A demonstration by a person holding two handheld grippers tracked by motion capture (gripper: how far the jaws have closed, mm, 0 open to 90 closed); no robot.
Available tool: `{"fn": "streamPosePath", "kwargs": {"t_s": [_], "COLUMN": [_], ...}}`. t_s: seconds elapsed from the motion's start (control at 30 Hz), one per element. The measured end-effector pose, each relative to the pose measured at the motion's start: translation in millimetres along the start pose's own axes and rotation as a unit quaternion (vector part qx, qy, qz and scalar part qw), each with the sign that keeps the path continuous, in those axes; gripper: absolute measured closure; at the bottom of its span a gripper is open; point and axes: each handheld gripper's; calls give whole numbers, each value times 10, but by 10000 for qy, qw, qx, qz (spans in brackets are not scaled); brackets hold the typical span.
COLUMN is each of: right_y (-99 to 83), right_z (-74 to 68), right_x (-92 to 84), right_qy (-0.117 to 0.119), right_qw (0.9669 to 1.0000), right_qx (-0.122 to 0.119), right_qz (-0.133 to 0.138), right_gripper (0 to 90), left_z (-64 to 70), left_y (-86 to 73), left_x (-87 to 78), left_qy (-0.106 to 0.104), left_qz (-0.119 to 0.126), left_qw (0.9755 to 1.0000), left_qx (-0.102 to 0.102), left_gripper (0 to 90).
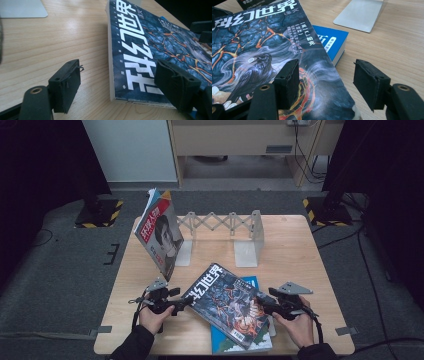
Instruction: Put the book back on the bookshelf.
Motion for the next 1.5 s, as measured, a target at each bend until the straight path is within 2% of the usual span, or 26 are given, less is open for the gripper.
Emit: {"fn": "streamPosePath", "kwargs": {"t_s": [0.13, 0.27, 0.43, 0.5, 0.53, 0.6, 0.63, 0.73, 0.77, 0.87, 1.03, 1.2, 1.33, 1.43, 1.5], "right_y": [-2, 0, -5, -7, -9, -11, -12, -16, -16, -20, -17, -20, -19, -19, -19], "right_z": [-7, -14, -12, -13, -13, -11, -11, -21, -21, -22, -17, -3, -6, -9, -9], "right_x": [7, 17, 32, 32, 33, 35, 36, 41, 41, 45, 39, 30, 30, 32, 36], "right_qy": [16, 41, 57, 54, 53, 54, 53, 29, 29, 27, 9, -23, -38, -32, -29], "right_qw": [10000, 10000, 10000, 10000, 10000, 10000, 10000, 9999, 9999, 9999, 9999, 9999, 9999, 9999, 9999], "right_qx": [17, 22, 16, 2, -3, -16, -12, -24, -24, -29, -32, -59, -72, -78, -83], "right_qz": [16, 28, 50, 54, 59, 63, 62, 93, 93, 115, 97, 96, 94, 95, 103], "right_gripper": [375, 375, 371, 371, 371, 369, 369, 369, 369, 369, 369, 367, 367, 367, 366], "left_z": [-29, -25, -39, -21, -1, 24, 28, 40, 46, 41, 42, 99, 89, 83, 71], "left_y": [-16, -22, -29, -26, -22, 4, 18, 38, 44, 55, 43, 11, -6, -13, -21], "left_x": [43, 70, 125, 145, 145, 116, 96, 49, 33, 13, 21, -3, 60, 119, 149], "left_qy": [-141, -272, -622, -834, -811, -746, -728, -750, -766, -873, -843, -775, -743, -809, -885], "left_qz": [-31, -56, -142, -246, -256, -255, -235, -175, -137, -112, -272, -326, -381, -384, -390], "left_qw": [9998, 9996, 9974, 9956, 9960, 9968, 9970, 9969, 9968, 9953, 9949, 9959, 9963, 9958, 9950], "left_qx": [-120, -102, -320, -361, -272, -142, -136, -186, -208, -399, -477, -343, -186, -182, -252], "left_gripper": [186, 194, 258, 297, 325, 327, 357, 434, 434, 487, 503, 498, 418, 369, 345]}}
Point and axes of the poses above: each handheld gripper's, and its own axes: x roughly forward along the jaws, y roughly out of its top, z roughly to its right, and after that the axes turned 8 degrees about -x, right-handed
